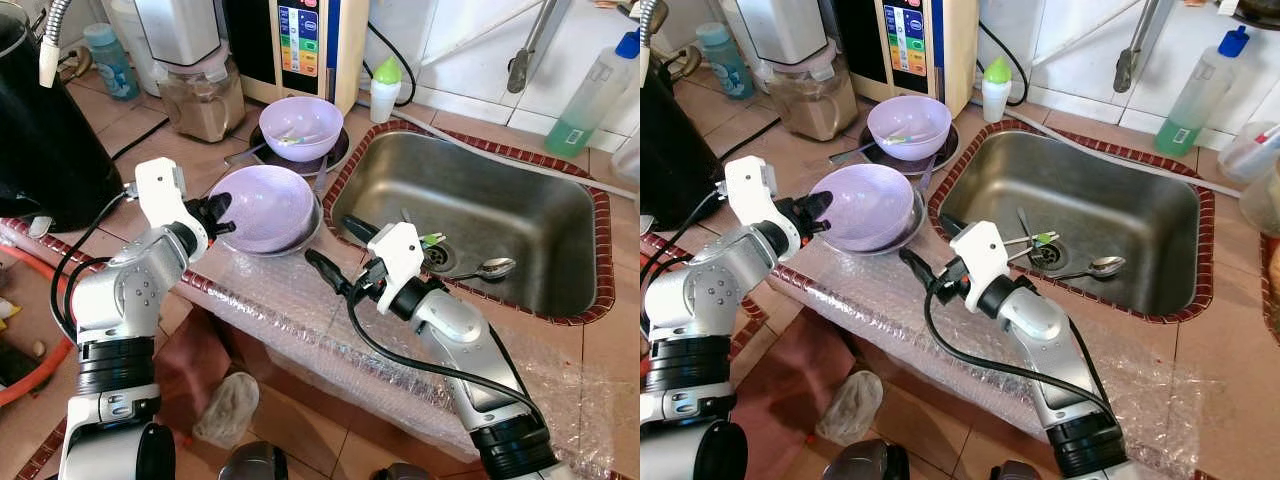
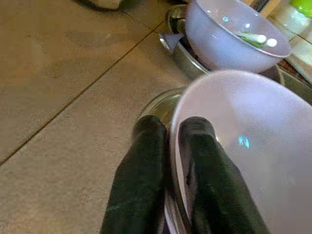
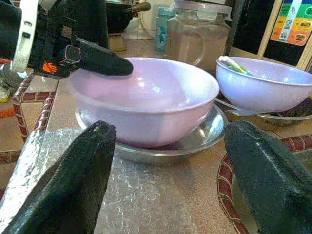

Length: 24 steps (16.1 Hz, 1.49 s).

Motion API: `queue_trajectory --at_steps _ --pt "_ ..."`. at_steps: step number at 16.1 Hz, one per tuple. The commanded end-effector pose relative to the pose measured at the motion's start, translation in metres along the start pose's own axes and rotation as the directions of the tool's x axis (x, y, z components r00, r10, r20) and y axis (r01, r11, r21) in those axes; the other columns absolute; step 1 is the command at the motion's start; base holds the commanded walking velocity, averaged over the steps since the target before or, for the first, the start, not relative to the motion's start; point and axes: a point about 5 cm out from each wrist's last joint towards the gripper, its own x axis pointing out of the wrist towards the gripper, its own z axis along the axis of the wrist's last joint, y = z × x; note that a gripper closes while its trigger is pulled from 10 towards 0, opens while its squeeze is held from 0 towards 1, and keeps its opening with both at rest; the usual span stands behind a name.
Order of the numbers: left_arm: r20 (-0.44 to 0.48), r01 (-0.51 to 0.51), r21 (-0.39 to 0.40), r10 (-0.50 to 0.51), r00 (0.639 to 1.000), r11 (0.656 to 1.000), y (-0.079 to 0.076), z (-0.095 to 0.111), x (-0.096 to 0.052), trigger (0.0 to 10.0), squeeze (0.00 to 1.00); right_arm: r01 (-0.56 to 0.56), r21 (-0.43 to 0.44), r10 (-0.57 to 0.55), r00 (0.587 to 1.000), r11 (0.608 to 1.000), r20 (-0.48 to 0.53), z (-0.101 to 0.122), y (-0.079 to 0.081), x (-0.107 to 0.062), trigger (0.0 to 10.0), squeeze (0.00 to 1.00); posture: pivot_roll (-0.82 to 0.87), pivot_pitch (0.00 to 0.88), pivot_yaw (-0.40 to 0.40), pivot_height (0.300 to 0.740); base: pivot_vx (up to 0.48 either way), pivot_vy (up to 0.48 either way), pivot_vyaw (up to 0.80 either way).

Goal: Kitchen organization

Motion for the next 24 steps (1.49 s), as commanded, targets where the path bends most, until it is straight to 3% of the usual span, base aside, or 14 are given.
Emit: queue_trajectory --at_steps 1,4,5,6,9,10,11,15,18,19,20,21,24 --pt "-0.003 0.013 0.014 -0.013 1.0 1.0 -0.002 -0.003 -0.001 0.0 0.0 -0.015 0.001 0.015 1.0 1.0 -0.009 -0.002 0.001 0.002 10.0 0.0 -0.01 0.027 0.036 0.74 0.0 0.0 0.0" --pt "0.071 0.022 0.028 -0.024 0.997 0.999 -0.003 0.002 -0.001 0.0 0.0 0.0 0.006 0.0 1.0 1.0 0.0 0.0 -0.001 0.002 10.0 0.0 -0.01 0.027 0.038 0.74 0.0 0.0 0.0" --pt "0.147 0.062 0.035 -0.066 0.987 0.997 -0.009 0.009 -0.002 0.0 0.0 0.037 0.024 -0.038 0.999 0.999 0.026 0.003 -0.006 0.002 10.0 0.0 -0.01 0.026 0.037 0.74 0.0 0.0 0.0" --pt "0.156 0.086 0.03 -0.09 0.984 0.996 -0.013 0.01 -0.003 0.0 0.0 0.057 0.041 -0.059 0.997 0.998 0.042 0.005 -0.008 0.002 10.0 0.0 -0.01 0.025 0.037 0.74 0.0 0.0 0.0" --pt "0.196 0.051 0.085 -0.066 0.978 0.995 -0.011 0.012 -0.003 0.0 0.0 0.109 0.108 -0.118 0.99 0.988 0.082 0.012 -0.017 0.004 10.0 0.0 -0.01 0.024 0.038 0.74 0.0 0.0 0.0" --pt "0.235 0.03 0.165 -0.069 0.969 0.986 -0.012 0.016 -0.004 0.0 0.0 0.133 0.155 -0.149 0.984 0.979 0.099 0.015 -0.021 0.005 10.0 0.0 -0.01 0.023 0.038 0.74 0.0 0.0 0.0" --pt "0.321 -0.011 0.343 -0.106 0.941 0.939 -0.02 0.024 -0.007 0.0 0.0 0.173 0.274 -0.216 0.968 0.946 0.132 0.022 -0.028 0.007 10.0 0.0 -0.01 0.023 0.036 0.74 0.0 0.0 0.0" --pt "0.363 -0.017 0.453 -0.167 0.917 0.891 -0.034 0.025 -0.009 0.0 0.0 0.172 0.358 -0.24 0.959 0.918 0.154 0.028 -0.03 0.013 10.0 0.0 0.0 0.023 0.038 0.74 0.0 0.0 0.0" --pt "0.392 0.018 0.599 -0.313 0.865 0.8 -0.058 0.02 -0.013 0.0 0.0 0.178 0.448 -0.265 0.954 0.876 0.137 0.028 -0.029 0.022 10.0 0.0 0.0 0.024 0.041 0.74 0.0 0.0 0.0" --pt "0.403 0.024 0.615 -0.34 0.85 0.788 -0.063 0.019 -0.014 0.0 0.0 0.19 0.453 -0.273 0.954 0.871 0.125 0.028 -0.028 0.027 4.8 0.0 0.0 0.023 0.042 0.74 0.0 0.0 0.0" --pt "0.401 0.03 0.623 -0.353 0.846 0.782 -0.065 0.018 -0.014 0.0 0.0 0.194 0.457 -0.277 0.953 0.868 0.122 0.028 -0.028 0.028 4.1 0.0 0.0 0.025 0.042 0.74 0.0 0.0 0.0" --pt "0.412 0.033 0.637 -0.376 0.83 0.77 -0.068 0.018 -0.016 0.0 0.0 0.203 0.462 -0.282 0.953 0.863 0.107 0.026 -0.028 0.031 0.0 0.0 0.0 0.025 0.04 0.74 0.0 0.0 0.0" --pt "0.434 0.041 0.65 -0.415 0.8 0.759 -0.075 0.018 -0.019 0.0 0.0 0.249 0.531 -0.335 0.939 0.81 0.072 0.023 -0.033 0.033 0.0 0.0 0.01 0.027 0.038 0.74 0.0 0.0 0.0"
